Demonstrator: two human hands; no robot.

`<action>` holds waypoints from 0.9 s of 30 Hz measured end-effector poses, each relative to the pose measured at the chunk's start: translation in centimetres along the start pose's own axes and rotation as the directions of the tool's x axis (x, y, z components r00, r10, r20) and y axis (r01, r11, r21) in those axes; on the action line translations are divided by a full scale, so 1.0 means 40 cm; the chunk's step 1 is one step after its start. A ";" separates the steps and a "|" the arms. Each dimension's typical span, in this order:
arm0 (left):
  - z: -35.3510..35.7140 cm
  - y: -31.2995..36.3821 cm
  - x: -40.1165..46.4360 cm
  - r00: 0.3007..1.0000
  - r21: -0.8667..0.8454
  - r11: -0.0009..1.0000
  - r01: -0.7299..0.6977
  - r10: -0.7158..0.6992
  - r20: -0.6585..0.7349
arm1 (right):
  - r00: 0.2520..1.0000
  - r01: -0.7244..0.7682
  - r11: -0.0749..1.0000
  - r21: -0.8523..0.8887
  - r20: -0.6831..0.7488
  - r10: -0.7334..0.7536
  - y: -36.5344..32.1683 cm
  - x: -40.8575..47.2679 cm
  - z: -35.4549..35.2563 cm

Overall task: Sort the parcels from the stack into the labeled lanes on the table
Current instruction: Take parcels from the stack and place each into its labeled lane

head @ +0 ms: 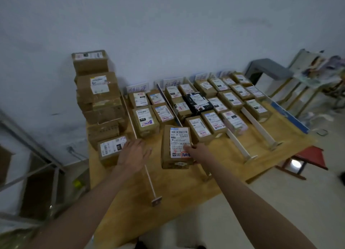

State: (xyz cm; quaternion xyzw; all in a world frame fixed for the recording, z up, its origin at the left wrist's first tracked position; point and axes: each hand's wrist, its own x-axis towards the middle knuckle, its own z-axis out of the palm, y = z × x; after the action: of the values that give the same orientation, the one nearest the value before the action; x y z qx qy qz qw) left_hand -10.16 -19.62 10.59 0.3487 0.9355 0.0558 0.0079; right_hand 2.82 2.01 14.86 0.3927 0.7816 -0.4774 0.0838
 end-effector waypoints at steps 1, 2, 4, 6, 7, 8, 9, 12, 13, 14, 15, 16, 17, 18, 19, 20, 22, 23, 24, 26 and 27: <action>0.003 0.029 0.006 1.000 -0.005 1.000 0.000 0.000 -0.001 | 1.000 0.005 1.000 0.012 -0.006 -0.005 0.020 0.001 -0.021; 0.008 0.058 0.011 1.000 -0.011 1.000 0.004 -0.003 0.009 | 1.000 0.011 1.000 0.013 -0.012 -0.011 0.040 0.002 -0.044; 0.019 0.119 0.018 1.000 -0.015 1.000 0.012 -0.012 0.029 | 1.000 0.011 1.000 0.002 -0.014 -0.011 0.080 0.005 -0.089; 0.030 0.180 0.021 0.999 -0.012 0.999 0.033 -0.033 0.036 | 1.000 0.019 1.000 0.007 -0.003 -0.019 0.119 0.019 -0.130; 0.035 0.207 0.021 0.998 -0.019 0.999 0.051 -0.050 0.046 | 1.000 0.022 1.000 0.010 0.003 -0.022 0.135 0.025 -0.149; 0.041 0.232 0.021 0.996 -0.021 0.998 0.067 -0.066 0.051 | 1.000 0.022 1.000 0.014 0.009 -0.023 0.149 0.031 -0.167; 0.047 0.253 0.019 0.995 -0.017 0.997 0.081 -0.080 0.052 | 1.000 0.028 0.999 0.015 0.013 -0.028 0.162 0.037 -0.182; 0.065 0.297 0.013 0.989 -0.020 0.991 0.132 -0.130 0.065 | 0.996 0.080 0.997 -0.010 0.042 -0.079 0.193 0.062 -0.214; 0.071 0.307 0.011 0.986 -0.022 0.988 0.154 -0.152 0.068 | 0.993 0.099 0.995 -0.017 0.060 -0.098 0.199 0.072 -0.221; 0.077 0.316 0.009 0.983 -0.021 0.985 0.172 -0.170 0.067 | 0.990 0.116 0.993 -0.025 0.079 -0.114 0.204 0.082 -0.226; 0.082 0.323 0.008 0.980 -0.018 0.982 0.189 -0.187 0.069 | 0.988 0.128 0.991 -0.034 0.095 -0.124 0.206 0.093 -0.230; 0.086 0.327 0.008 0.976 -0.016 0.978 0.207 -0.205 0.069 | 0.985 0.137 0.990 -0.044 0.108 -0.132 0.207 0.106 -0.230; 0.091 0.329 0.008 0.972 -0.013 0.974 0.225 -0.223 0.066 | 0.983 0.147 0.988 -0.056 0.118 -0.140 0.206 0.119 -0.229; 0.098 0.328 0.008 0.969 -0.007 0.971 0.240 -0.240 0.060 | 0.981 0.158 0.985 -0.067 0.128 -0.148 0.202 0.133 -0.225; 0.104 0.325 0.010 0.966 0.001 0.968 0.252 -0.252 0.058 | 0.978 0.169 0.983 -0.075 0.139 -0.158 0.196 0.150 -0.220; 0.109 0.321 0.013 0.963 0.008 0.965 0.263 -0.263 0.062 | 0.975 0.178 0.981 -0.082 0.151 -0.164 0.188 0.168 -0.212; 0.119 0.305 0.023 0.954 0.018 0.957 0.289 -0.289 0.073 | 0.971 0.190 0.978 -0.091 0.165 -0.173 0.170 0.207 -0.194; 0.125 0.292 0.031 0.949 0.018 0.952 0.306 -0.306 0.079 | 0.971 0.190 0.977 -0.094 0.164 -0.173 0.160 0.229 -0.183; 0.129 0.277 0.044 0.944 0.014 0.947 0.320 -0.320 0.085 | 0.973 0.187 0.977 -0.103 0.159 -0.170 0.149 0.253 -0.173; 0.138 0.243 0.077 0.937 0.015 0.942 0.334 -0.334 0.097 | 0.974 0.190 0.973 -0.129 0.149 -0.170 0.126 0.304 -0.151; 0.141 0.225 0.097 0.937 0.022 0.942 0.335 -0.336 0.100 | 0.974 0.196 0.970 -0.144 0.147 -0.175 0.113 0.331 -0.139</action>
State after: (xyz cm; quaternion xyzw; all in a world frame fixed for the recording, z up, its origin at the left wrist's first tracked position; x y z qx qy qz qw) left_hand -6.94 -9.77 6.05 0.1864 0.9798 0.0336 0.0642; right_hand -1.66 14.67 8.05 0.2773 0.8427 -0.4452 0.1214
